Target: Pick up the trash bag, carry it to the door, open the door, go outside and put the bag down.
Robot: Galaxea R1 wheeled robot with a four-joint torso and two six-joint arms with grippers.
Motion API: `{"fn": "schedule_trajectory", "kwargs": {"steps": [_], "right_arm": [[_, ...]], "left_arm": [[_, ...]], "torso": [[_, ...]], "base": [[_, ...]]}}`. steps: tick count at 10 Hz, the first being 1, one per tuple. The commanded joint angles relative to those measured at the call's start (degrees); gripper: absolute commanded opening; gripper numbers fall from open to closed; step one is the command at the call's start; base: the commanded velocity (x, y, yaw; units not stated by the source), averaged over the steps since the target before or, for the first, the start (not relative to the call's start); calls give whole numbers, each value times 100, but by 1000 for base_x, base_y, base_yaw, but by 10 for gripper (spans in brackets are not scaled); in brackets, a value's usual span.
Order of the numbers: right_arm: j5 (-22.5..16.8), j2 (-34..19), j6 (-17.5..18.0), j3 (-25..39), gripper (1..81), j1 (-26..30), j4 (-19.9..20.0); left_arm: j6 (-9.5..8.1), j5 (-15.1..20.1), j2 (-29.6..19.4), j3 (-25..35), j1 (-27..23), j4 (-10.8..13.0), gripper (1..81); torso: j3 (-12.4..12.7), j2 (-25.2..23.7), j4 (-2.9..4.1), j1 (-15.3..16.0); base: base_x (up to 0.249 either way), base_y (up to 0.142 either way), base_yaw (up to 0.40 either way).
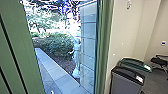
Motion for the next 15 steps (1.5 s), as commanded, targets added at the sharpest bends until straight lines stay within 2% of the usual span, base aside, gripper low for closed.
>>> {"fn": "schedule_trajectory", "kwargs": {"steps": [1, 6, 9, 15], "right_arm": [[-340, 48, -27, 21, 811, 236, -42], [-322, 48, -18, 21, 811, 209, 2], [-77, 57, -18, 38, 811, 148, -16], [-85, 65, -18, 38, 811, 174, -34]], "left_arm": [[36, 267, -12, -17, -314, 76, 10], [54, 276, -47, -8, -323, 76, 10], [54, 276, -64, -8, -314, 76, 10], [54, 276, -64, -17, -314, 76, 10]], "torso": [[0, 0, 0, 0], [0, 0, 0, 0], [0, 0, 0, 0], [0, 0, 0, 0]], "base": [[0, 0, 182], [0, 0, 201], [0, 0, 233], [0, 0, 254]]}}
